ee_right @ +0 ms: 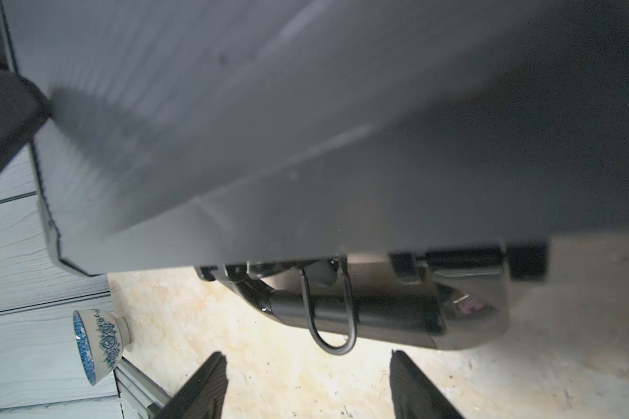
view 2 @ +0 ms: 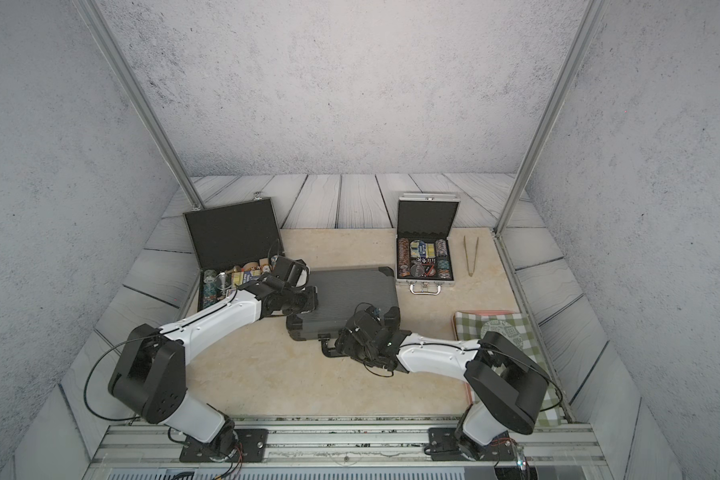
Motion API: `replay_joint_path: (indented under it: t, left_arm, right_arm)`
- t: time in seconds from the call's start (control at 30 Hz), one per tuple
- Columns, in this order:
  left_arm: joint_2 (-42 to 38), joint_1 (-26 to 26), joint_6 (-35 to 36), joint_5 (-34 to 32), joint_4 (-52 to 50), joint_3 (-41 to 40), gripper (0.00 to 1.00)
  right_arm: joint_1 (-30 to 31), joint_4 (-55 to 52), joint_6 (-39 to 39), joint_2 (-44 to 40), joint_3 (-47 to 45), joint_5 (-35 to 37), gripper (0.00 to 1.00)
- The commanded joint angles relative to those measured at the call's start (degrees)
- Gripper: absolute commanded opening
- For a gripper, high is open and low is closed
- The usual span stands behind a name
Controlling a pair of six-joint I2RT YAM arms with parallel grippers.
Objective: Close the poker set cases
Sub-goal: Fasten the fastener on the poker set case.
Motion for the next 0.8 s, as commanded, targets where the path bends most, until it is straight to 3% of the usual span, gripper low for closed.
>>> replay_joint_path:
  t: [0.0,0.4,0.77]
  left_arm:
    - [0.71,0.69,-0.25,-1.08,-7.62,-2.58,0.00]
    - [0.71,0.69,-0.29,-1.26,-7.60,-2.64,0.00]
    - [0.26,0.69,-0.73,-1.60,-7.55,-2.47,0.00]
  right_arm:
    - [0.29,1.07,0.43,1.65,-0.34,0.59,0.73]
    - [1.12,0.07,-0.31,-1.35,-1.38,1.58,0.72]
    - [3.70,1.40,2.29,-2.84,-3.46,6.71,0.61]
